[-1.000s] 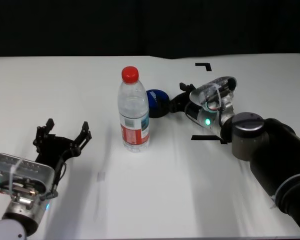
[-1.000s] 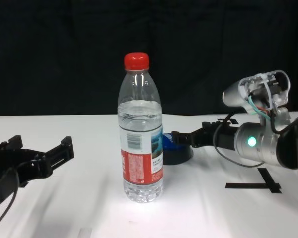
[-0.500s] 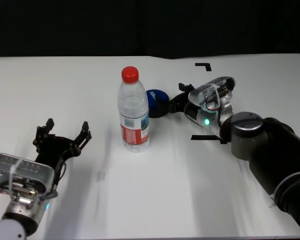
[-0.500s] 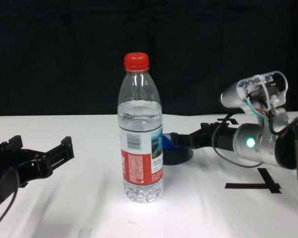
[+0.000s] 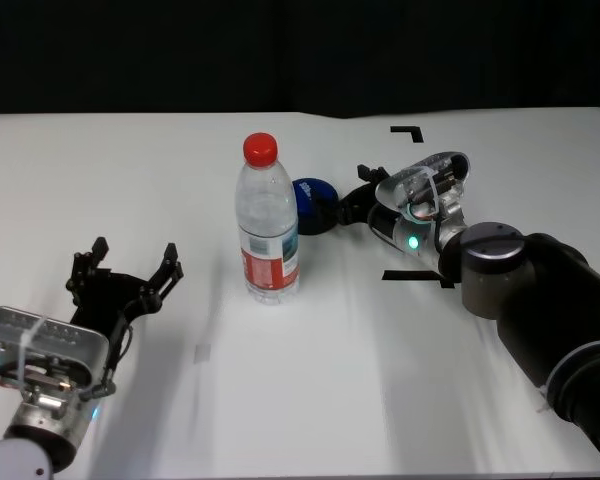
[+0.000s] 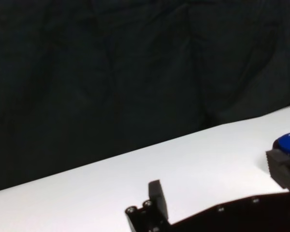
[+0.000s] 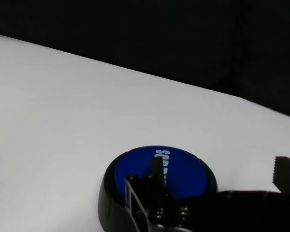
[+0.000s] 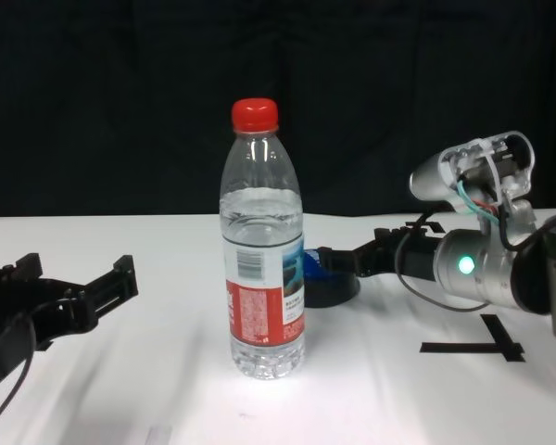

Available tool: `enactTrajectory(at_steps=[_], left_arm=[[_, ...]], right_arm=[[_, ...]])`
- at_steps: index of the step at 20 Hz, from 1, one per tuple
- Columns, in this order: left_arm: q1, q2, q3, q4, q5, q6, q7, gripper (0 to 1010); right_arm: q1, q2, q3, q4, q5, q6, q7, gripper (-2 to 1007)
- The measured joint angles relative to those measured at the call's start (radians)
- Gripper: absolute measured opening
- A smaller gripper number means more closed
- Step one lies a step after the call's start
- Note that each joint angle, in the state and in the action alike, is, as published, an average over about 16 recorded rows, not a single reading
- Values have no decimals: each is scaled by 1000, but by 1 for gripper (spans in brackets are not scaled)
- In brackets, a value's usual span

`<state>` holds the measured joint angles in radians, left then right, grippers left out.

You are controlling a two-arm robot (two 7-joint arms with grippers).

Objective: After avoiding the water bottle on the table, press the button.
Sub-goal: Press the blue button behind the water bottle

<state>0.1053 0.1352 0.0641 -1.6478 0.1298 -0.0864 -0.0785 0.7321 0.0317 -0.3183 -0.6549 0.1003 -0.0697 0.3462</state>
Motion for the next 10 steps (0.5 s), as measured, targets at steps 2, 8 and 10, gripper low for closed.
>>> enactTrajectory(at_steps=[2, 8, 10], left_arm=[[0, 0, 0, 0, 0, 0, 0, 1003], [0, 0, 0, 0, 0, 0, 0, 1003], [0, 0, 0, 0, 0, 0, 0, 1003]], right_arm=[[-3, 1, 2, -7, 1, -3, -1, 1003], [-26, 8, 11, -58, 6, -14, -5, 1003], [-39, 12, 14, -85, 9, -18, -9, 1003]])
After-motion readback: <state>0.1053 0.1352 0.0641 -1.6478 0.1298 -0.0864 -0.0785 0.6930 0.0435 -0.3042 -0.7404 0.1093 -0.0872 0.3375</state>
